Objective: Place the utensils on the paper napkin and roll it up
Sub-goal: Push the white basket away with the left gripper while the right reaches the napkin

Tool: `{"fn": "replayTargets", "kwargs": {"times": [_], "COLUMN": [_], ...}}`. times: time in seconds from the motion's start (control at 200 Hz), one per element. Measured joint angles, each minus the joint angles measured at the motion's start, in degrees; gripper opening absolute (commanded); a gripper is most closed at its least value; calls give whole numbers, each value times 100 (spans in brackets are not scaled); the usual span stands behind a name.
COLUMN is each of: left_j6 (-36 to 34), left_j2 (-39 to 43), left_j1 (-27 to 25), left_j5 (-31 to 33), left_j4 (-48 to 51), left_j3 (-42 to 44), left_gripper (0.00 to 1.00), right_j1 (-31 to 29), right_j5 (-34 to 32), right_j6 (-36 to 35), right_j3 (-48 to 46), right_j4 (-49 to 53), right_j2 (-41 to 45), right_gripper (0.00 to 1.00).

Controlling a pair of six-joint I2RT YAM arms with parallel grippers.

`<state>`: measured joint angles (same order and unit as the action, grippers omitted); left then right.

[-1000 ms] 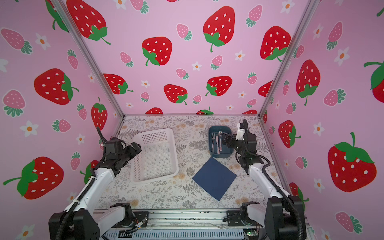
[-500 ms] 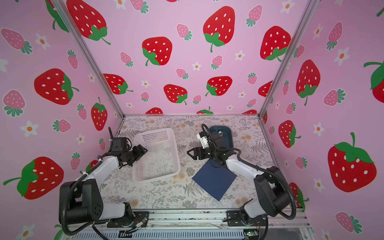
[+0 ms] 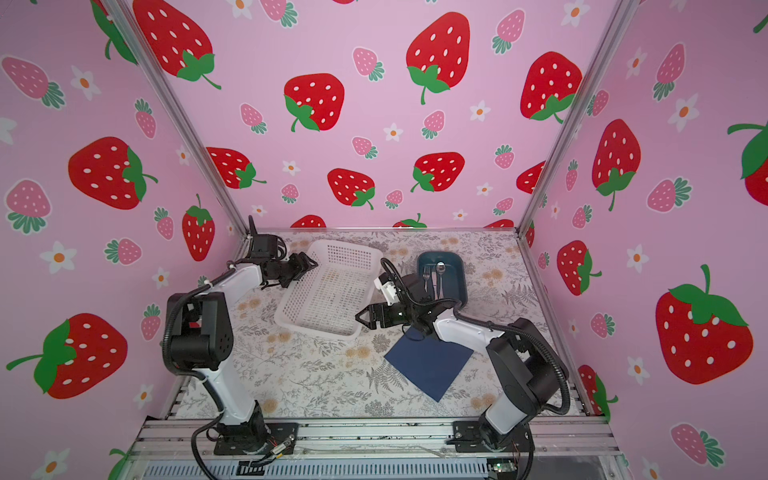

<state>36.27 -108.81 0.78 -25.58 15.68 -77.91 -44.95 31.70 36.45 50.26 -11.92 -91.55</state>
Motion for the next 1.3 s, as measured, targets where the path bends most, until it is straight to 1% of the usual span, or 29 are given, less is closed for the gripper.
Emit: {"fn": "replayTargets", "kwargs": {"times": [0.08, 0.155, 0.26, 0.33, 0.47, 0.615, 0.675, 0.71, 0.785, 0.855, 0.92, 0.955, 1.04, 1.1, 1.115, 1.125, 1.135, 1.17, 1.205, 1.3], "left_j6": [-24, -81, -260, -417, -658, -892, -962, -999, -1082, -1141, -1222, -1248, -1309, -1307, -1316, -1309, -1303, -1283, -1266, -1211], "left_j2": [-302, -417, -339, -131, 568, 1655, 2111, 2347, 2809, 3167, 3620, 3783, 4260, 4599, 4684, 4730, 4774, 4935, 5082, 5283], "left_j1": [-90, -105, -74, -37, 105, 271, 282, 273, 247, 210, 107, 46, -236, -535, -623, -669, -721, -922, -1132, -1547], "left_j5": [72, 179, 474, 728, 1119, 1386, 1364, 1322, 1158, 970, 719, 640, 424, 337, 337, 330, 315, 299, 306, 343], "left_j4": [192, 450, 807, 999, 1366, 1486, 1510, 1521, 1530, 1523, 1506, 1508, 1523, 1497, 1478, 1471, 1460, 1447, 1419, 1377], "left_j3": [-490, -835, -1147, -1196, -1099, -527, -262, -125, 157, 407, 828, 999, 1510, 1912, 2022, 2074, 2124, 2328, 2516, 2815], "left_gripper": [81, 83, 88, 89, 88, 88, 87, 87, 86, 85, 84, 84, 83, 82, 82, 82, 82, 82, 82, 82], "right_j1": [-142, -275, -481, -577, -649, -654, -651, -651, -625, -614, -557, -503, -339, -219, -195, -166, -166, -116, -96, -83], "right_j5": [55, 129, 245, 313, 363, 413, 474, 505, 516, 391, 68, -214, -949, -1478, -1613, -1764, -1764, -2057, -2417, -2955], "right_j6": [0, 0, 9, 83, 315, 496, 472, 424, 282, 94, -63, -160, -271, -269, -254, -232, -232, -155, -4, 396], "right_j3": [-59, -74, -70, -4, 348, 1106, 1556, 1895, 2391, 2494, 2234, 1895, 1014, 321, 210, 28, 28, -306, -719, -1456], "right_j4": [-24, -42, -160, -258, -573, -758, -763, -697, -492, -264, 35, 188, 560, 822, 857, 951, 951, 1058, 1198, 1484], "right_j2": [0, -7, -111, -304, -868, -1563, -1893, -2100, -2371, -2343, -1985, -1644, -575, 407, 555, 835, 835, 1263, 1838, 2573], "right_gripper": [94, 94, 94, 93, 93, 92, 91, 88, 88, 88, 87, 85, 79, 73, 72, 71, 71, 70, 69, 66]}}
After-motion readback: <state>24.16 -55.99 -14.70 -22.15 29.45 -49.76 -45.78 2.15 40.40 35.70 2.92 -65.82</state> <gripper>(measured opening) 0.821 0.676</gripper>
